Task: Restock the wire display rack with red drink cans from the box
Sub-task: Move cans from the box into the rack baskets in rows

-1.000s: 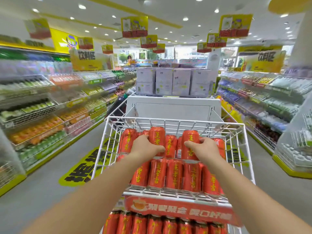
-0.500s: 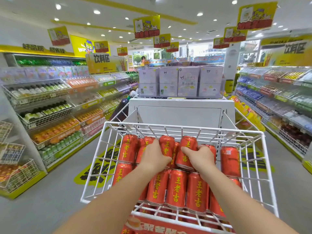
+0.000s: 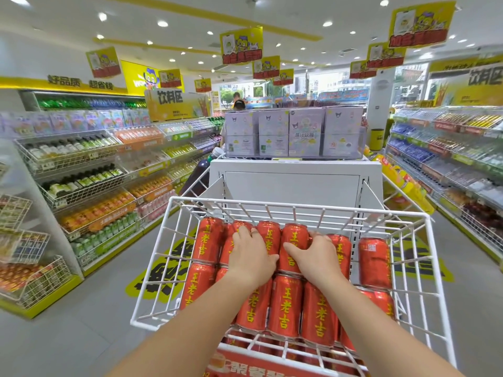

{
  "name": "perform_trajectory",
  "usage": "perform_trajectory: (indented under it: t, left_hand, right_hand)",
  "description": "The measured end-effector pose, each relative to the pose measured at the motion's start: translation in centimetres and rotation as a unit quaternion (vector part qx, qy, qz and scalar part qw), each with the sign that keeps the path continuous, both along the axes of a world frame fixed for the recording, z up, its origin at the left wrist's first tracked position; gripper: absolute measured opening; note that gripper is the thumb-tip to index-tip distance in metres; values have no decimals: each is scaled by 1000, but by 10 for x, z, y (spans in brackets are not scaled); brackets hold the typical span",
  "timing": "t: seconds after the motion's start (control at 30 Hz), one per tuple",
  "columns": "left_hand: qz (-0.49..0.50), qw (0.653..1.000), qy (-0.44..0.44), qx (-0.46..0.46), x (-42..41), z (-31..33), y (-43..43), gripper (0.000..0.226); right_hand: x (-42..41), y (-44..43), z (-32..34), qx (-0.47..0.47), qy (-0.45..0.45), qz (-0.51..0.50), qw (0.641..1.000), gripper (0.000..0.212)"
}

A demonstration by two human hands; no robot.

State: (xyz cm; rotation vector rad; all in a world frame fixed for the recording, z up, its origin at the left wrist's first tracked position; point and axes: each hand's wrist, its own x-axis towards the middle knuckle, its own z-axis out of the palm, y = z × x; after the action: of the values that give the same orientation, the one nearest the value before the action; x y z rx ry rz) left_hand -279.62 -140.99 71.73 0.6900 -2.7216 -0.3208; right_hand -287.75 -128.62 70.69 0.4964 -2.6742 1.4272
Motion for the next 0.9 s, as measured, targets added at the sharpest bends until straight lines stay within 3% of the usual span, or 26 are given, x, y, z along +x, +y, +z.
perform_trajectory:
  t: [0.17,0.37,0.53,0.6,0.77,0.9]
  left_hand:
    - [19,996,-40,-75,6,-7,-4,83]
    - [-8,995,-74,-61,5,-15,-12,80]
    - [-30,992,-74,-97,14,-17,-21,77]
    - [-40,992,-71,-100,20,-18,-23,74]
    - [-56,992,-60,-100,40,-19,-23,76]
    - [-69,989,-57,-119,62,-19,-30,81]
  right_hand:
    - [4,-5,-3,6,31,-11,999,82]
    - [5,0,-3,13,16,2,1000,86]
    - [4,9,1,80,15,25,996,49]
    - [6,14,3,106,20,31,994,43]
    - [24,24,7,199,84,29,976,51]
    - [44,30,5,269,145,36,952,76]
